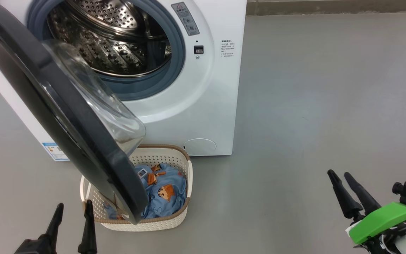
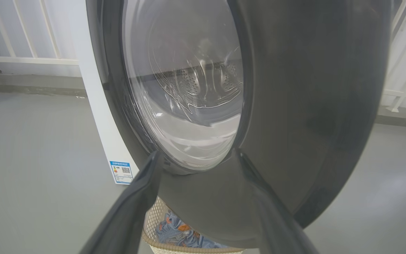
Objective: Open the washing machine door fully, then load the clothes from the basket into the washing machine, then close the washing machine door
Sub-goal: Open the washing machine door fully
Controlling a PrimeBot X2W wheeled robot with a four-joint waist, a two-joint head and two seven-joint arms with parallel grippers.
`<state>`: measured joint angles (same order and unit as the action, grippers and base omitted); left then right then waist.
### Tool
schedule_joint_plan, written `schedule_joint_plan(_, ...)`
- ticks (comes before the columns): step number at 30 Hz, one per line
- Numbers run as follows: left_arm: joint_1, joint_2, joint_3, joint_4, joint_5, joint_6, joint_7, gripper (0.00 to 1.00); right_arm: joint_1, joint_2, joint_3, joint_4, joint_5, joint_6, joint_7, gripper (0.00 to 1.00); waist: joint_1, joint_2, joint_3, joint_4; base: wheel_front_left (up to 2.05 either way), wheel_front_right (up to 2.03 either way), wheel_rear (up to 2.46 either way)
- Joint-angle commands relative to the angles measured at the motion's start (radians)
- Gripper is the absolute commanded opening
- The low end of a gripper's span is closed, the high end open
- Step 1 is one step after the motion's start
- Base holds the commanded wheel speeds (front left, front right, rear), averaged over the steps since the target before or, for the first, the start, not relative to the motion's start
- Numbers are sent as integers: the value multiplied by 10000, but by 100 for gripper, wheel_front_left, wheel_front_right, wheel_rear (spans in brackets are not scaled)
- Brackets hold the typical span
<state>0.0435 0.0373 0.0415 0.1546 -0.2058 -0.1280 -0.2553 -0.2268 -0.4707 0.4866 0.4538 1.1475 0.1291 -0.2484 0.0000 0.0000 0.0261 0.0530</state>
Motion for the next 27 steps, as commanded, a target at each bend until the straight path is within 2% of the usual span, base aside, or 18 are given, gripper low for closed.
schedule_joint_plan(1,-107,129,358,-310,48,-26,-65,100,257,-33,-231,-195,-585,16,-130,100,0,0,-5,4,0,0,0)
schedule_joint_plan(8,-116,129,368,-328,49,-27,-65,100,865,604,-1740,-550,-2690,16,-132,100,0,0,30,31,0,0,0)
schedule_joint_plan(12,-171,129,368,-329,43,-27,-65,100,1144,916,-2272,-743,-3461,16,-132,100,0,0,99,55,0,0,0)
schedule_joint_plan(18,-250,129,384,-288,14,-27,-65,100,1431,1242,-2604,-790,-4091,16,-133,100,0,0,162,81,0,0,0)
schedule_joint_plan(27,-300,129,418,-266,-10,-27,-65,100,1553,1380,-2623,-720,-4366,16,-133,100,0,0,204,85,0,0,0)
